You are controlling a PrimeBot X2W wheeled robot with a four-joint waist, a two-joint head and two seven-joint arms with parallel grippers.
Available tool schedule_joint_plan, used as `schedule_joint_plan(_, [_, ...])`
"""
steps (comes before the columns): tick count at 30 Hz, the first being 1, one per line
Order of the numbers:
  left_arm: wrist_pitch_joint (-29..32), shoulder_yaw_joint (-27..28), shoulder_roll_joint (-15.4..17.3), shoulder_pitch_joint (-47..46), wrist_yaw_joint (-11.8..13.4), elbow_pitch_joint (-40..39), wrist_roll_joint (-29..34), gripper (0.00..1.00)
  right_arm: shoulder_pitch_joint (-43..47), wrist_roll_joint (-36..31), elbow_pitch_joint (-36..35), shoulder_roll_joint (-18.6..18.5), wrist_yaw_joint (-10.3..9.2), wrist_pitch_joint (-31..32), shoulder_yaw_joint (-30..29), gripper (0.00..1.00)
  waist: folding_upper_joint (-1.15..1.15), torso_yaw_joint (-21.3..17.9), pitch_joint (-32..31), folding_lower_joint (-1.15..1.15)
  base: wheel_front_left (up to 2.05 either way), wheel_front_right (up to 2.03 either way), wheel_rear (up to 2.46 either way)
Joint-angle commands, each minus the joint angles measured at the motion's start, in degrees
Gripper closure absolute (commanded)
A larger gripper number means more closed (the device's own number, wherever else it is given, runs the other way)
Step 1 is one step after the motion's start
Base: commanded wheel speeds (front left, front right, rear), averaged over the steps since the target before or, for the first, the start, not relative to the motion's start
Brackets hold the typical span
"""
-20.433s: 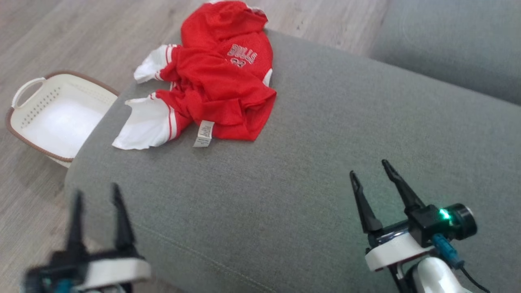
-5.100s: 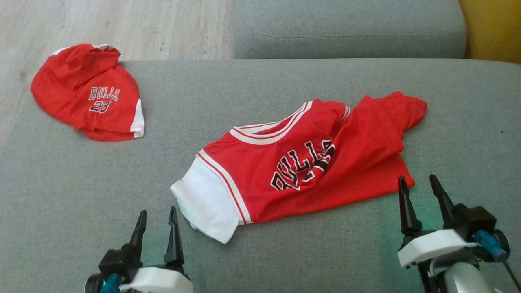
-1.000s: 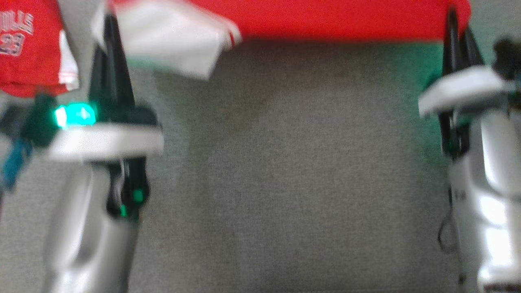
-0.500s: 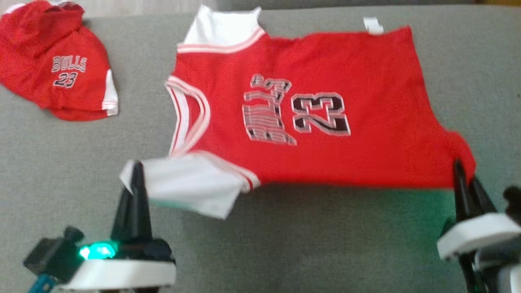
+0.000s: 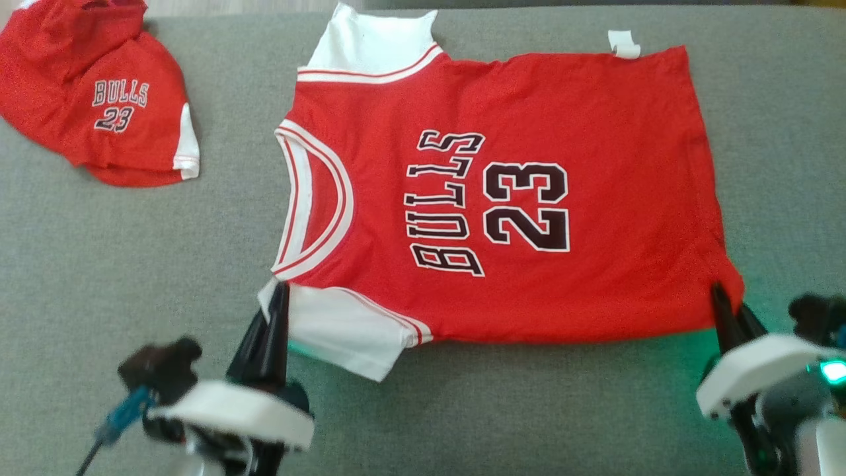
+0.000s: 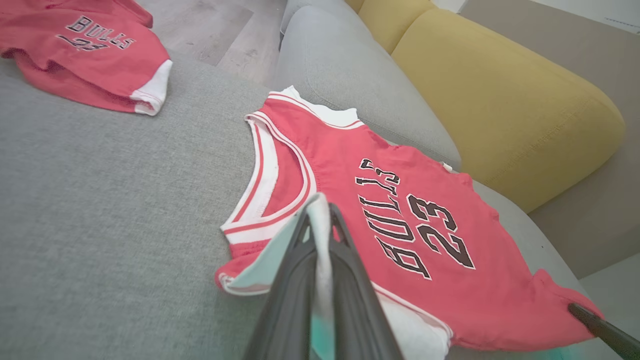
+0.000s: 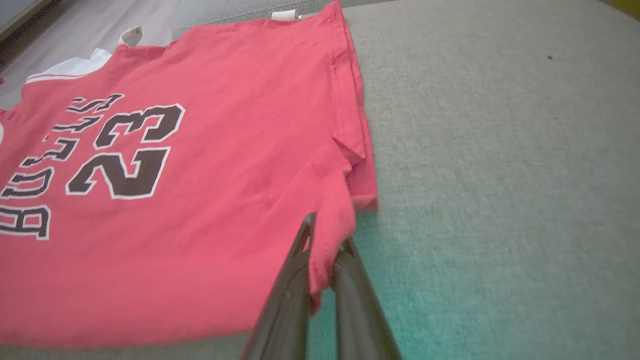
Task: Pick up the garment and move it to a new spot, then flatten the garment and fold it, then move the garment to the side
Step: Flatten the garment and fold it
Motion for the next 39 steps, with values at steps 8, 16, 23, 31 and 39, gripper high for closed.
schedule_joint_plan(8, [0.81,1.72,-0.68,-16.32,-2.30,8.93,0.04,1.00,-11.84,1.00,5.21,-0.41,0.40,-0.04,-0.68,1.00,-0.01,-0.25,2.38,0.00,0.00,0.00,0.00])
schedule_joint_plan(16, [-2.81,2.86,-2.32,-28.81,-3.35,20.18,1.31,1.00,-21.03,0.71,12.62,-0.41,0.40,-1.11,-0.58,1.00,-0.01,-1.72,4.59,0.00,0.00,0.00,0.00])
schedule_joint_plan(23, [-6.80,3.65,-2.88,-31.67,-3.93,25.24,1.79,1.00,-25.99,0.19,17.88,-0.41,0.40,-2.65,-0.22,1.00,-0.01,-2.27,5.22,0.00,0.00,0.00,0.00])
schedule_joint_plan(31, [-12.18,3.51,-3.93,-34.69,-5.25,29.66,2.71,0.00,-30.95,0.91,23.08,-0.41,0.40,-7.15,2.82,0.00,-0.01,-2.18,5.13,0.00,0.00,0.00,0.00])
schedule_joint_plan(39, [-14.49,3.54,-3.72,-33.16,-6.71,27.51,2.01,0.00,-31.31,1.16,21.79,-0.41,0.40,-14.98,2.91,0.00,-0.01,-1.78,4.62,0.00,0.00,0.00,0.00])
